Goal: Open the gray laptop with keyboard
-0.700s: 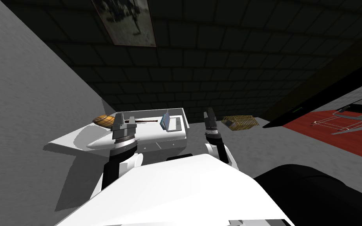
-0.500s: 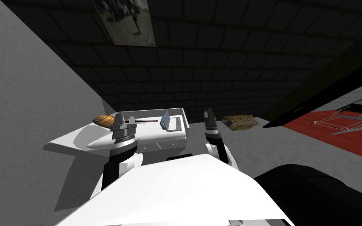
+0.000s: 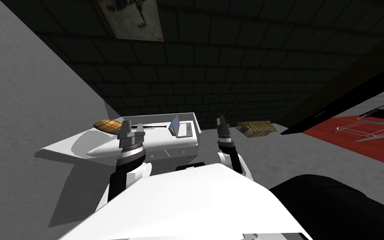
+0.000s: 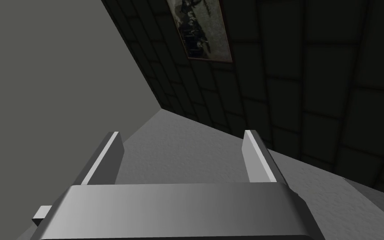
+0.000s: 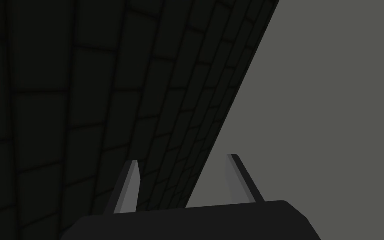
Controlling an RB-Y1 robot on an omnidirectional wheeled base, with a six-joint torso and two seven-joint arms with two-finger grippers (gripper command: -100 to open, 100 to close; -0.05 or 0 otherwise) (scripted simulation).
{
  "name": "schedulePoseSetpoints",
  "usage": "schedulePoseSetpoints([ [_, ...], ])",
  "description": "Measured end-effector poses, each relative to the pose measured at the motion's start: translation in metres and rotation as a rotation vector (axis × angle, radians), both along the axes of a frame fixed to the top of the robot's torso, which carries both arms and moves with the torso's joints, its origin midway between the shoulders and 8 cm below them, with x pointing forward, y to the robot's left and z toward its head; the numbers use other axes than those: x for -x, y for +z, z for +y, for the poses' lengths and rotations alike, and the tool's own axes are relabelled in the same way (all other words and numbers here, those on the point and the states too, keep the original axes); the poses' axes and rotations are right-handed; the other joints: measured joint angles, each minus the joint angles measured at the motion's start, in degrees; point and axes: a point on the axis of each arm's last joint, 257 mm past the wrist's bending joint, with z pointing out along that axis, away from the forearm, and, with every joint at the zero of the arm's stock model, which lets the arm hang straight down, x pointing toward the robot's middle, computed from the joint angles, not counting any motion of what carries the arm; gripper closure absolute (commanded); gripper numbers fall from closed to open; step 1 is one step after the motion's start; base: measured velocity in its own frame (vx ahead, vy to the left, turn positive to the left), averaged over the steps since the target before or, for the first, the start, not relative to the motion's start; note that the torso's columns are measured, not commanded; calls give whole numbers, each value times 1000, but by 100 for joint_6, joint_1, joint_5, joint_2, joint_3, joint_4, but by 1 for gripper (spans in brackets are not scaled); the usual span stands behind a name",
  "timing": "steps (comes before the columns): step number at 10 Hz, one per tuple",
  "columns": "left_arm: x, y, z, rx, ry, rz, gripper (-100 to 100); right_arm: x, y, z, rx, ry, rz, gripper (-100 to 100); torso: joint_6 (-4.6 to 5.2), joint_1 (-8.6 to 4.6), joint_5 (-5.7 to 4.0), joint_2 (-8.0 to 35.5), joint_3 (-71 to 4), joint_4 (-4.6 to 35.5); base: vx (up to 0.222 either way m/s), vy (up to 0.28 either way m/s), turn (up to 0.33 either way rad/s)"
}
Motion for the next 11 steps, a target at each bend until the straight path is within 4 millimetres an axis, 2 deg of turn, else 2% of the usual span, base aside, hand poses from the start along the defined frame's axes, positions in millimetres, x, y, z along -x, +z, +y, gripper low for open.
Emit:
schedulePoseSetpoints([
  [2, 0, 0, 0, 0, 0, 0, 0, 0, 0, 0, 0, 0, 0, 0, 0, 0, 0, 846, -1691, 846, 0, 0, 0],
  [3, 0, 0, 0, 0, 0, 0, -100, 0, 0, 0, 0, 0, 0, 0, 0, 0, 0, 1269, -2538, 1269, 14, 3, -46],
  [5, -6, -6, -4, -31, -14, 28, -100, 0, 0, 0, 0, 0, 1, 0, 0, 2, 1, 1511, -3047, 1512, 25, 7, -66],
  [9, -35, -39, -4, -73, -22, 145, -100, 0, 0, 0, 0, 0, 1, 0, -1, 0, 0, 1535, -3076, 1537, 50, 18, -98],
  [11, -45, -48, -2, -77, -17, 192, -100, 0, 0, 0, 0, 0, 1, 0, 0, -4, -1, 1542, -3072, 1539, 35, 6, -77],
])
